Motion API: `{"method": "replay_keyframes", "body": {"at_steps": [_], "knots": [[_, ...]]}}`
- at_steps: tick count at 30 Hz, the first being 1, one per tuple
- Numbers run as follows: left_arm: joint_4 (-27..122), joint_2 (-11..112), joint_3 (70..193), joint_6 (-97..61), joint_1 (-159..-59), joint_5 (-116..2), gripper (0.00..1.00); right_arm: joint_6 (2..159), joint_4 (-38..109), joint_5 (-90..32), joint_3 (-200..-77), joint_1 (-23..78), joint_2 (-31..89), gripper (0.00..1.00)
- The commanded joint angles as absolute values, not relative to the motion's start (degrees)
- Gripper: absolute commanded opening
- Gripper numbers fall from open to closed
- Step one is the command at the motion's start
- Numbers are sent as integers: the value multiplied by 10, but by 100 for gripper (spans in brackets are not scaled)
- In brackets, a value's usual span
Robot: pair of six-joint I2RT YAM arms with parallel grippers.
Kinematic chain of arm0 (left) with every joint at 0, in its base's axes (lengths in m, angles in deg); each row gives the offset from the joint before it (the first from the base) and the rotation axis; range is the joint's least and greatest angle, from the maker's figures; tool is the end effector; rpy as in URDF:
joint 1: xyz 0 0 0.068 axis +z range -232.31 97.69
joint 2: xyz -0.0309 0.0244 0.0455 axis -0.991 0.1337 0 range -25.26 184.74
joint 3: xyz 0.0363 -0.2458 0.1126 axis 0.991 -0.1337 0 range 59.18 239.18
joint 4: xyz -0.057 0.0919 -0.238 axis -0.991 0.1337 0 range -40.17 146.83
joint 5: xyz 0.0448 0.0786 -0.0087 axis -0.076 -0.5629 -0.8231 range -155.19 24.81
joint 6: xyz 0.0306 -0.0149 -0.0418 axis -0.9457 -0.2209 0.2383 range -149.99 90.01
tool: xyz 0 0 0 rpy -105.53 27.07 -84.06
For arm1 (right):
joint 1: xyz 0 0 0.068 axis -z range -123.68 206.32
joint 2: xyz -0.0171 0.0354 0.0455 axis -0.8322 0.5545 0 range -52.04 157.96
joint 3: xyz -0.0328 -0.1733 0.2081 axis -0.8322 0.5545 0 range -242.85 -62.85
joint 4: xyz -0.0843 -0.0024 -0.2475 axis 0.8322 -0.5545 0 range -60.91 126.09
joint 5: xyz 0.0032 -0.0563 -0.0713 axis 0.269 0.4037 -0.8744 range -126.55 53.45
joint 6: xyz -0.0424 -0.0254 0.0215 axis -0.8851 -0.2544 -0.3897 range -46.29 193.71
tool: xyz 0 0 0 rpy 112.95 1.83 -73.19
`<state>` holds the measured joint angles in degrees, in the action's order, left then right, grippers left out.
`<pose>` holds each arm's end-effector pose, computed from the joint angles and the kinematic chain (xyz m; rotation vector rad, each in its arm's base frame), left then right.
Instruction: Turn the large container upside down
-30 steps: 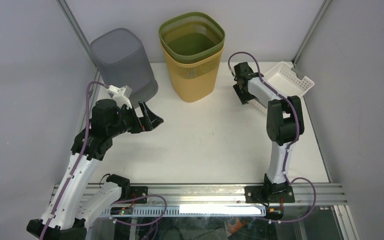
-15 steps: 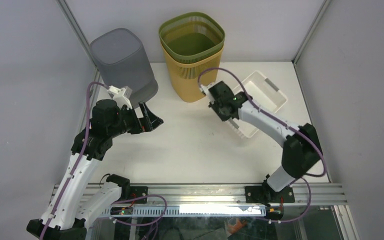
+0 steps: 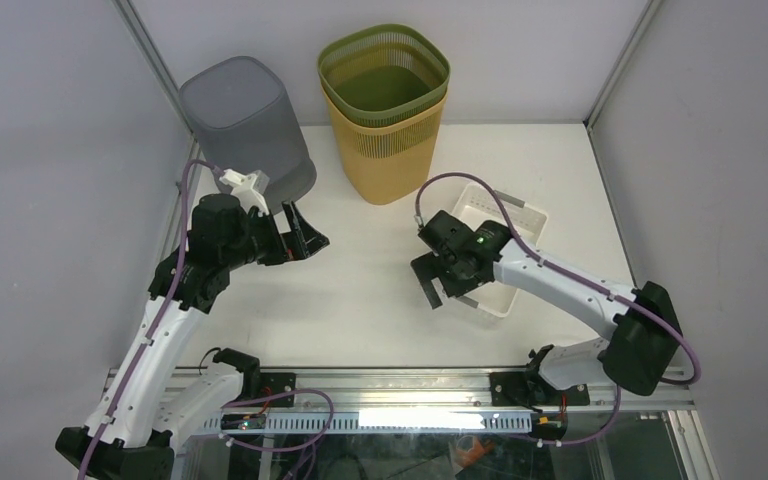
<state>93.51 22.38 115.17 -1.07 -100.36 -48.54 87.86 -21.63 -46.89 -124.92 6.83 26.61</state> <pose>0.1528 -0.0606 0.3410 -0.0441 2.2660 -0.7688 0.1669 0.1855 0.2549 -0.8208 2.6925 -0.0118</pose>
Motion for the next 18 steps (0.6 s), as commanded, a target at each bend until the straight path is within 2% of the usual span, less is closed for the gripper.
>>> {"method": "replay_keyframes", "body": {"at_steps": [1, 7, 11, 15, 18], "knots": [[907, 214, 1157, -17, -1007, -469, 99, 1011, -214, -447, -1273, 68, 200, 99], [907, 213, 1156, -12, -1007, -470, 99, 1272, -92, -560, -1254, 69, 153, 99], [904, 204, 1164, -8, -1007, -469, 99, 1293, -16, -590, -1269, 66, 202, 99], [911, 197, 1164, -8, -1007, -474, 99, 1333, -57, -670, -1318, 66, 300, 99], [913, 183, 1164, -2, -1007, -482, 99, 1419, -157, -751, -1372, 65, 382, 99]]}}
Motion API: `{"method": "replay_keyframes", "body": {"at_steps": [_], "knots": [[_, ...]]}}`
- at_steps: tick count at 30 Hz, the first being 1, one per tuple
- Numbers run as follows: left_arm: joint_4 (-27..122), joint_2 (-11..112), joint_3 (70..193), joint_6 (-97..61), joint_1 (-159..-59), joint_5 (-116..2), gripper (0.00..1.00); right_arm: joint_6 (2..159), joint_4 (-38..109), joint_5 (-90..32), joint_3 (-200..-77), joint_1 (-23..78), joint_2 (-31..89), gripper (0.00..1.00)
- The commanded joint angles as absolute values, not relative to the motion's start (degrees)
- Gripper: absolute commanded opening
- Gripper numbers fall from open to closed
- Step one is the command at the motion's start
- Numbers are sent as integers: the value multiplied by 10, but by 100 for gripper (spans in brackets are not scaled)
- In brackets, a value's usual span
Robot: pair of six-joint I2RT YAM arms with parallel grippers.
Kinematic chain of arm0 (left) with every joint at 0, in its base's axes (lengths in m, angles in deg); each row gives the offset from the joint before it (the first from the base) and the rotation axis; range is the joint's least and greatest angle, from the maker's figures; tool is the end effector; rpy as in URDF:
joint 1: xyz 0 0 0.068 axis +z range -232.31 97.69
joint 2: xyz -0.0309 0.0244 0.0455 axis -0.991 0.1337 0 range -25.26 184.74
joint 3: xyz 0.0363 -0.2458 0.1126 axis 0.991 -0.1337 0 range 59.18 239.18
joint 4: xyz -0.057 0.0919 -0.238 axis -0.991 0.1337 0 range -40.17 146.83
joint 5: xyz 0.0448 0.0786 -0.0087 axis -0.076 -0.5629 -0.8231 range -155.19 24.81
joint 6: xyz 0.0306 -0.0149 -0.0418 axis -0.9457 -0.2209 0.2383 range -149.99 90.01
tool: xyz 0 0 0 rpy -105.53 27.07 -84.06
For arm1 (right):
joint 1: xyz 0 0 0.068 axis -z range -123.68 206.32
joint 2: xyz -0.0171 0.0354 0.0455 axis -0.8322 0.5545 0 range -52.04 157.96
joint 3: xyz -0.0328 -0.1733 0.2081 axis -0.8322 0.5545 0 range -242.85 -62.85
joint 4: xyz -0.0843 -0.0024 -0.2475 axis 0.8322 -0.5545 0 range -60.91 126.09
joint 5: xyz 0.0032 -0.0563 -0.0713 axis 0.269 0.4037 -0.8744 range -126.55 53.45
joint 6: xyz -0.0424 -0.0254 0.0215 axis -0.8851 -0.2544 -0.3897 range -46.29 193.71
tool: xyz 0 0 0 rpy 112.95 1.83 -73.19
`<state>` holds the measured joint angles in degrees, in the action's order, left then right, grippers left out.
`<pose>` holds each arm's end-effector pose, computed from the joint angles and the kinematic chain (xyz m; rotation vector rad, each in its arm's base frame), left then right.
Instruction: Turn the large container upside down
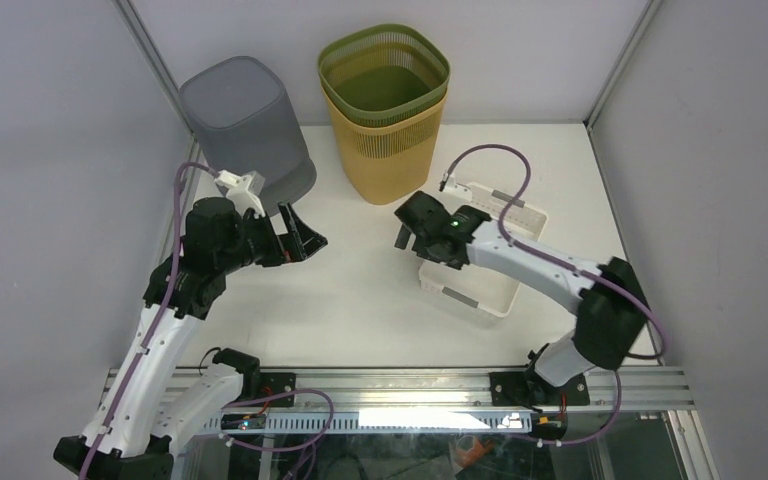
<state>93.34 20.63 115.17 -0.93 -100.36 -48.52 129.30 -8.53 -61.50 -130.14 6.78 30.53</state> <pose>0.1463 -0.0584 0.3455 -0.0390 2.2324 -0.7777 0.2004 0.2119 0.2766 0.2781 2.4673 0.1959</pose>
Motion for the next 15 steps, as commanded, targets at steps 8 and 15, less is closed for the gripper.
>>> {"method": "replay_keyframes", "body": {"at_steps": [8, 15], "knots": [[929, 168, 1162, -10, -1007, -497, 99, 1417, -139, -737, -1373, 66, 458, 61], [936, 172, 1162, -14, -1007, -502, 99, 1381, -109, -715, -1328, 67, 402, 2]]}}
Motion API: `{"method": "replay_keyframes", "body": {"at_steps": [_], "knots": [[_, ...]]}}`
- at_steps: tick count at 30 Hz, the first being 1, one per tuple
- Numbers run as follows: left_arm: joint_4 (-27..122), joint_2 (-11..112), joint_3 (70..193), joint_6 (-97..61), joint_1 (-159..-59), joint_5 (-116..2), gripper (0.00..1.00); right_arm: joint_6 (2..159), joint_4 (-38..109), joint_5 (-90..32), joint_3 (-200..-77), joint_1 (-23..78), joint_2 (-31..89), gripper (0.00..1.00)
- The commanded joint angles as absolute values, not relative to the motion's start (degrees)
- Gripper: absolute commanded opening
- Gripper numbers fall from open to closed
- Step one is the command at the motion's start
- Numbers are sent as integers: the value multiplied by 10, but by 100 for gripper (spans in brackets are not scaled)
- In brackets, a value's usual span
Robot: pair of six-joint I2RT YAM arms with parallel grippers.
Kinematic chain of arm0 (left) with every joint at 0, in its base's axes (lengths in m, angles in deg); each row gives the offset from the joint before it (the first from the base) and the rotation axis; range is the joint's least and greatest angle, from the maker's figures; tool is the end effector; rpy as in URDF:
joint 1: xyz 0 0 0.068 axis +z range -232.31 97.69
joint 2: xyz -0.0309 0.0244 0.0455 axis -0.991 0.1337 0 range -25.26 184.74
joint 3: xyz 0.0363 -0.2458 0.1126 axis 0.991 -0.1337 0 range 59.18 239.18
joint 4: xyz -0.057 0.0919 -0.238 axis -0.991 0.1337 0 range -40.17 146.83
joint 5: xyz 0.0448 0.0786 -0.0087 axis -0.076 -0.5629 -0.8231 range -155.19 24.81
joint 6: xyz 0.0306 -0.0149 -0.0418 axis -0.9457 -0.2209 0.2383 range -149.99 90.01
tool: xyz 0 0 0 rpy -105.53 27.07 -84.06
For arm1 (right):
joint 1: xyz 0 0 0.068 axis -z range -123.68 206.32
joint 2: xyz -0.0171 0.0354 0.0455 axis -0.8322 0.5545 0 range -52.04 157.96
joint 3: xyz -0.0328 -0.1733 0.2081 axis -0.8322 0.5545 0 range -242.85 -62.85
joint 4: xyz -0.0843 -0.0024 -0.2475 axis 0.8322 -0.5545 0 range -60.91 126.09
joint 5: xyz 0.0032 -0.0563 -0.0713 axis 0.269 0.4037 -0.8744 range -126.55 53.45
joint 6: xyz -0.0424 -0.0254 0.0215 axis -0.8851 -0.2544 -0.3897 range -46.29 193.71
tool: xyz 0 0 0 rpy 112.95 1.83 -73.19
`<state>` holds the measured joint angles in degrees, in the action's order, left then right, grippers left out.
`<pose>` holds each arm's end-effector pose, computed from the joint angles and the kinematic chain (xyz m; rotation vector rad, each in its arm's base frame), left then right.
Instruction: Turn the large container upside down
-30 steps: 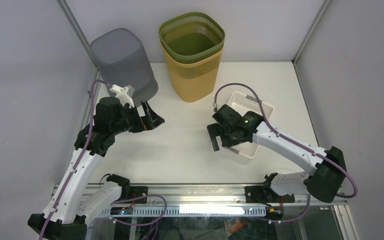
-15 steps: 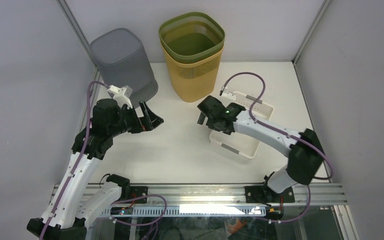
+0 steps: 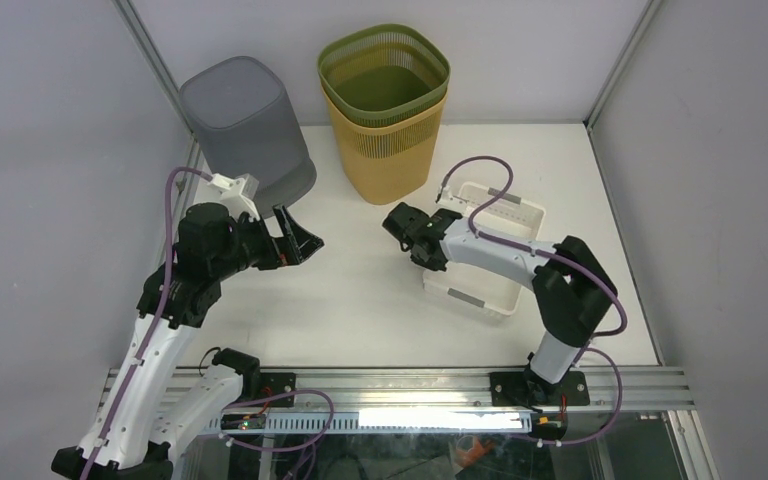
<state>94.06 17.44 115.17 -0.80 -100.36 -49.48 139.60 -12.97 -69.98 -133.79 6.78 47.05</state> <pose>0.1335 -0.0537 0.3515 -0.0422 2.1870 -0.7705 0.2284 0.2376 0.2103 0.4438 2.4904 -0.1660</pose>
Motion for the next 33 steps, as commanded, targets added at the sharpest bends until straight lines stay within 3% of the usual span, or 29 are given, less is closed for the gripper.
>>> {"method": "replay_keyframes", "body": {"at_steps": [1, 7, 15, 23, 30, 33], "knots": [[937, 172, 1163, -15, -1007, -503, 99, 1352, -98, -708, -1322, 68, 380, 0], [939, 184, 1166, -16, -1007, -506, 99, 1154, 78, -477, -1218, 105, 162, 0], [915, 198, 1168, -6, -1007, -497, 99, 1293, 327, -173, -1048, 199, -52, 0], [910, 212, 1162, -9, -1007, -489, 99, 1524, 650, -95, -861, 200, -69, 0], [908, 212, 1160, -8, -1007, -489, 99, 1586, 735, -80, -823, 194, -52, 0], [902, 215, 1156, -2, -1007, -489, 99, 1701, 907, -110, -746, 195, -10, 0]]}}
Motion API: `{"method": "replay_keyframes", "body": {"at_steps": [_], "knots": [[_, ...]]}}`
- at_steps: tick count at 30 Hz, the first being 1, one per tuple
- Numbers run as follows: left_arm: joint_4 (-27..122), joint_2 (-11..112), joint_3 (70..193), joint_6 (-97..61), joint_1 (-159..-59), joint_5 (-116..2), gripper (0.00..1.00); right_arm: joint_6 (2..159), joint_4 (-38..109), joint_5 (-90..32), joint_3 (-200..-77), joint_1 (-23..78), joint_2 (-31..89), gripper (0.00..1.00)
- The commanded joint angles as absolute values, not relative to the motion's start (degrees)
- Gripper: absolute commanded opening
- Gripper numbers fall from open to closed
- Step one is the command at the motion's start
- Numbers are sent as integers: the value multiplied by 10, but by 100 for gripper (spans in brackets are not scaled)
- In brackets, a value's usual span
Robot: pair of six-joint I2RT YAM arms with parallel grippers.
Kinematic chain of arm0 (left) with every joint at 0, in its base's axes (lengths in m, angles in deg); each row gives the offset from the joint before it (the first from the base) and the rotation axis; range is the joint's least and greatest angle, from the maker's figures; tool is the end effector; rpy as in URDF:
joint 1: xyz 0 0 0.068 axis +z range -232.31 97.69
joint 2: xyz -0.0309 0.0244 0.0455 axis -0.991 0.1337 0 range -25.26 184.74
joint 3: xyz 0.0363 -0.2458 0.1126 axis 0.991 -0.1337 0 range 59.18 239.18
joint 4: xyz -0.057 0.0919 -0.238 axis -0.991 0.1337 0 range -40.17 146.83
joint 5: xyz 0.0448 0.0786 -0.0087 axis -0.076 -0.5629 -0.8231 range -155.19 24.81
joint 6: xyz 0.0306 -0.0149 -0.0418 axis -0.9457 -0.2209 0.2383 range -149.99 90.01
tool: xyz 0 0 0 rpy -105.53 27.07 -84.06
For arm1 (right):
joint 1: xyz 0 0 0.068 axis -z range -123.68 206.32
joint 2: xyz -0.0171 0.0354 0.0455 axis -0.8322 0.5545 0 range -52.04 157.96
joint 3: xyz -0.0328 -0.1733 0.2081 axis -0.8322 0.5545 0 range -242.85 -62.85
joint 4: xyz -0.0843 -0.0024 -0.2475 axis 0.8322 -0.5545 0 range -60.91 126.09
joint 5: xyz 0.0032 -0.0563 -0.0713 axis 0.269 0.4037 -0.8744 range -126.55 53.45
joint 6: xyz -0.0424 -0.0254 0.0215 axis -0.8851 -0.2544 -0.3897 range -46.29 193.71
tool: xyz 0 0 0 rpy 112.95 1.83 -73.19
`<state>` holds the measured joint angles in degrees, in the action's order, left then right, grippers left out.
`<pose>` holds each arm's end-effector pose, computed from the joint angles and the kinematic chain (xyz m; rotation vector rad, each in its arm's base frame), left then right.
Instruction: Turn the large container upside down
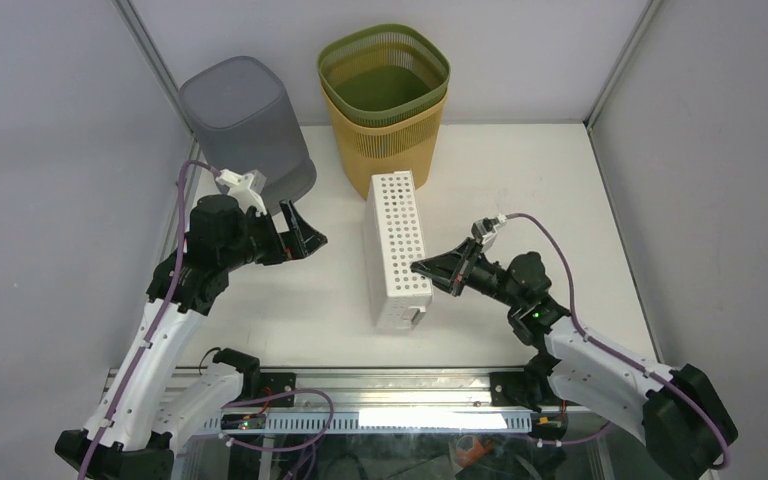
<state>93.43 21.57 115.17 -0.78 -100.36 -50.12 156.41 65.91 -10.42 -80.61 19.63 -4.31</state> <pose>0.1503 -0.0588 0.3429 -0.0628 2.2477 -0.7454 0.1434 0.1265 0.2381 0.3411 1.9398 1.8770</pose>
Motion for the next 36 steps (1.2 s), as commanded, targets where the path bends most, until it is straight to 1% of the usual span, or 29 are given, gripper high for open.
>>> {"method": "replay_keyframes", "body": {"at_steps": [1, 4, 6, 7, 8, 9, 10, 11, 12, 13, 15, 16, 18, 22, 24, 27, 30, 32, 34, 36], "knots": [[899, 216, 1155, 0, -1007, -487, 99, 1718, 945, -114, -728, 195, 5, 0], [892, 215, 1154, 5, -1007, -482, 99, 1734, 963, -112, -690, 195, 21, 0], [892, 214, 1156, 5, -1008, -480, 99, 1723, 924, -107, -676, 201, 4, 0], [893, 213, 1156, 4, -1007, -480, 99, 1709, 868, -103, -676, 206, -14, 0], [892, 212, 1157, 4, -1007, -479, 99, 1689, 793, -97, -682, 213, -39, 5], [892, 211, 1156, 5, -1007, -479, 99, 1657, 695, -96, -703, 222, -67, 15], [892, 211, 1156, 5, -1007, -478, 99, 1657, 579, -96, -732, 228, -100, 15], [892, 210, 1156, 6, -1007, -476, 99, 1574, 457, -122, -763, 234, -128, 41], [892, 211, 1155, 6, -1007, -472, 99, 1528, 361, -149, -793, 241, -151, 56], [892, 213, 1155, 5, -1007, -468, 99, 1493, 278, -177, -820, 249, -167, 68], [892, 218, 1150, 5, -1007, -460, 99, 1436, 163, -225, -863, 265, -175, 84], [892, 221, 1149, 4, -1008, -457, 99, 1412, 122, -244, -884, 269, -168, 90], [892, 227, 1147, 2, -1007, -451, 99, 1361, 63, -278, -923, 272, -133, 97], [892, 235, 1141, -5, -1008, -439, 99, 1268, -70, -382, -1026, 272, -64, 99], [889, 246, 1131, -6, -1007, -415, 99, 1222, -93, -406, -1068, 272, -45, 99], [885, 270, 1112, -4, -1016, -389, 99, 1189, -78, -390, -1100, 271, -35, 99], [875, 279, 1106, 1, -1038, -403, 99, 1182, -57, -373, -1108, 271, -32, 98], [870, 277, 1106, 2, -1040, -407, 99, 1174, -41, -349, -1113, 270, -32, 96], [865, 276, 1106, 2, -1042, -403, 99, 1167, -14, -312, -1120, 257, -30, 95], [861, 279, 1104, 2, -1041, -397, 99, 1169, 10, -298, -1132, 222, -26, 95]]}}
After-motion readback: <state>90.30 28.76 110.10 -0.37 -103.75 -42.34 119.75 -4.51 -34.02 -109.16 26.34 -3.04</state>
